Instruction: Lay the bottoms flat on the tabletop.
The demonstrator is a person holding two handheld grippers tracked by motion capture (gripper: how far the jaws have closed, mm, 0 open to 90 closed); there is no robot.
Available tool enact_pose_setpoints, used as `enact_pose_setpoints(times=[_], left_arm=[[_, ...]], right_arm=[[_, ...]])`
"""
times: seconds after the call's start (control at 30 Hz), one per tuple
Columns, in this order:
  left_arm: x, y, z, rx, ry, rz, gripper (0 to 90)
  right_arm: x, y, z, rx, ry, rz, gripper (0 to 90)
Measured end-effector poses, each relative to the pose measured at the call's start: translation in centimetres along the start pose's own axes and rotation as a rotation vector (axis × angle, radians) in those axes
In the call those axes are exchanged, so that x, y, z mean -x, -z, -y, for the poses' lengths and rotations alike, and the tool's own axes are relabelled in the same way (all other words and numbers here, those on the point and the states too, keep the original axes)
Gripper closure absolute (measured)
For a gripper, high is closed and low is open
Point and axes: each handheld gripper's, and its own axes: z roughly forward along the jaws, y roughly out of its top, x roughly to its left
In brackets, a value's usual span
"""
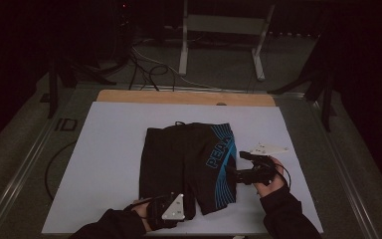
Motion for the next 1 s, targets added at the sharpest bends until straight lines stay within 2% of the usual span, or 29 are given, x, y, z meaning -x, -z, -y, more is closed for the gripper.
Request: enact_pose_setpoints(times=[0.07,0.17,0.2,0.27,0.33,0.4,0.47,0.57,0.77,0.83,1.0], left_arm=[[0.0,-0.1,0.2,-0.002,0.01,0.033,78.6],[-0.1,0.4,0.1,0.018,0.009,0.083,71.1],[-0.1,0.7,0.1,0.034,0.005,0.086,66.0],[0.0,1.5,0.2,0.061,0.006,0.068,55.3],[-0.2,2.7,0.6,0.082,0.006,0.054,48.2],[-0.6,4.0,1.2,0.102,0.034,0.03,45.2],[-0.9,5.1,2.2,0.094,0.048,-0.001,42.3],[-1.2,6.5,4.0,0.085,0.08,-0.033,42.2],[-1.0,7.5,7.2,0.006,0.12,-0.075,43.2],[-1.0,7.5,7.9,-0.043,0.116,-0.092,43.9],[-0.9,7.4,9.0,-0.068,0.11,-0.1,50.7]], right_arm=[[0.0,0.0,0.0,-0.002,0.0,-0.002,15.4],[0.0,0.0,0.0,-0.003,0.0,-0.001,15.4],[0.0,0.0,0.0,-0.002,-0.001,-0.001,15.4],[0.0,0.1,0.0,0.0,0.0,0.001,15.4],[0.0,0.1,0.0,0.004,-0.004,0.004,15.4],[0.1,0.2,0.0,0.007,-0.003,0.004,15.4],[0.1,0.3,0.0,0.008,-0.004,0.006,15.4],[0.2,0.3,0.1,0.005,-0.007,0.01,15.4],[0.3,0.3,0.2,-0.002,-0.003,0.013,15.4],[0.3,0.3,0.2,-0.002,-0.002,0.013,15.4],[0.3,0.2,0.2,-0.004,-0.006,0.012,15.4]])
